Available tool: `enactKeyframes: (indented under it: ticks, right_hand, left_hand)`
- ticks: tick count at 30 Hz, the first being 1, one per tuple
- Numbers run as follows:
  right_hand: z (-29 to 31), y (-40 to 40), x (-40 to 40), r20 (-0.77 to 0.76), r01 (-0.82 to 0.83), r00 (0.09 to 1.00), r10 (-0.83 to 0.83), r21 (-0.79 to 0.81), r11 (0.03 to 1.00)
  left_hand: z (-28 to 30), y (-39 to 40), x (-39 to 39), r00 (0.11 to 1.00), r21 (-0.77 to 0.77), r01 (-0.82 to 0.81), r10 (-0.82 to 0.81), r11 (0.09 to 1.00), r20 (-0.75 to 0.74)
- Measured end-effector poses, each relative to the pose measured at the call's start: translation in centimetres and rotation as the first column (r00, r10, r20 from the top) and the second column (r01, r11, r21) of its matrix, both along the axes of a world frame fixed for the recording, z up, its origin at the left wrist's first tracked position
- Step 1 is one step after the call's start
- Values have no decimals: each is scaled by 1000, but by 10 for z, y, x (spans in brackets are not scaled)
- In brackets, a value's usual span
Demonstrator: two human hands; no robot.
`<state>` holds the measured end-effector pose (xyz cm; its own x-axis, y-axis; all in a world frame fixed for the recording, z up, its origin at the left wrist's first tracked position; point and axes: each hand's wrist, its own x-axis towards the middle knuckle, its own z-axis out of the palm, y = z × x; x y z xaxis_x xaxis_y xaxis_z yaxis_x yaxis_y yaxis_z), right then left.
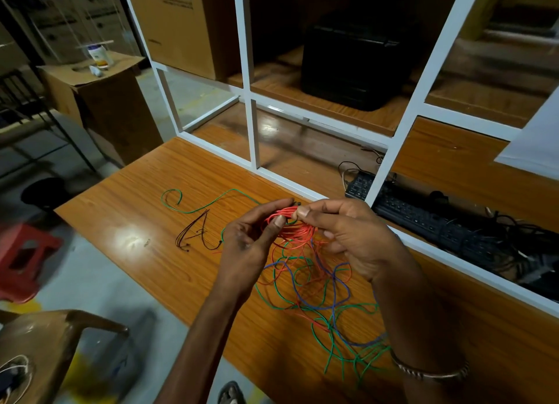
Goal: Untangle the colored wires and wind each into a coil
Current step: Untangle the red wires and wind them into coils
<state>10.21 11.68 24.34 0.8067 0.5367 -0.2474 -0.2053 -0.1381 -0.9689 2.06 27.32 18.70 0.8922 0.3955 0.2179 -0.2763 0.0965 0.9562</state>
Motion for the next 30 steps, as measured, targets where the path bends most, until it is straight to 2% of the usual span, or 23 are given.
enactKeyframes:
  ticks: [11,15,19,22,27,30]
  right_hand:
    - [5,-5,-3,-64,-63,996,64,17,998]
    - [2,-2,-1,-74,-65,995,62,-36,997]
    - [1,1,2,-136,-71,988,67,-24,997]
    - [1,4,1,-147,-23,989,19,-26,999]
    - [1,13,-7,-13,105,994,-106,-86,991]
    - [1,16,-13,-8,183,983,-183,-24,983]
  left_hand:
    - [-1,9,-6,998,87,59,-60,994,14]
    - [-1,10,-10,997,120,58,-63,991,37]
    - [-4,10,-11,997,121,47,-53,992,47]
    - [-6,6,-10,999,96,18,-22,995,46]
    - [-9,4,-3,998,134,-47,43,990,36]
    - [-11,2,1,995,116,-98,94,988,33]
